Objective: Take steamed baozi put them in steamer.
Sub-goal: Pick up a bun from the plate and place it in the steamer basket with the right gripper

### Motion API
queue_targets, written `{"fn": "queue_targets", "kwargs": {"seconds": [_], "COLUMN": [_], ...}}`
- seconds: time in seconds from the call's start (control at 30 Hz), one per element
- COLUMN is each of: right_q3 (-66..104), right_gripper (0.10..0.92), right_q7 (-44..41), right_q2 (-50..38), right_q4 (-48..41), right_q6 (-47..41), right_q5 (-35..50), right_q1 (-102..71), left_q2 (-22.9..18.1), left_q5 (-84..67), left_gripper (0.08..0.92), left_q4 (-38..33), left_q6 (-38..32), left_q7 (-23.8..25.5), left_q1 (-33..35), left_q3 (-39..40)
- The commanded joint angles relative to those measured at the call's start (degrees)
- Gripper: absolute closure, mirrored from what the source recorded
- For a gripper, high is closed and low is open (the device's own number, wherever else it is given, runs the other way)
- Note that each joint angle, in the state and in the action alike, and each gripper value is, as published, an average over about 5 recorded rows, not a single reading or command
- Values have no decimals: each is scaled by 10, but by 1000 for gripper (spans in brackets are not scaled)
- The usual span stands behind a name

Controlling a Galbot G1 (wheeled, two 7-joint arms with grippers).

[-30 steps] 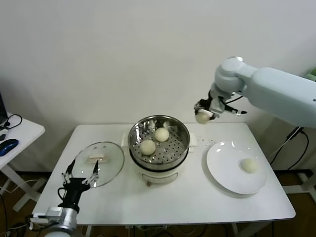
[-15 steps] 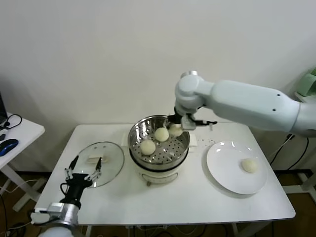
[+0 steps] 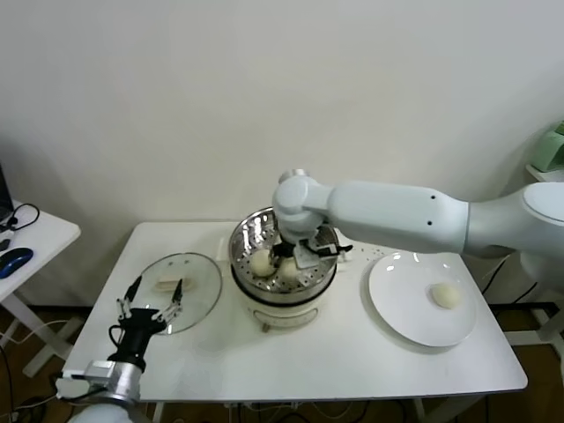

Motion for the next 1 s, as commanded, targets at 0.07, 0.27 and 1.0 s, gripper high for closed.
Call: {"fn": "queue_targets", "kwargs": {"seconds": [0.07,0.27,1.0], "right_q3": [-12,-25,-6], "right_gripper": [355,356,204], "right_q7": [1,8,23], "right_q2": [17,11,0], "right_q4": [1,-4,-14], "right_q6": [16,23,47], "right_q5": [-13,-10,-13], "right_q1": [-19,-21,-24], "left_q2": [-2,-2,-2], "left_q5": [0,0,2], "left_gripper": [177,177,177], "left_q4": [2,7,11], "left_q6": [0,0,1], "left_q7": [1,0,-1], "left_q1": [0,-2,-4], "left_q3": [2,3,4]}}
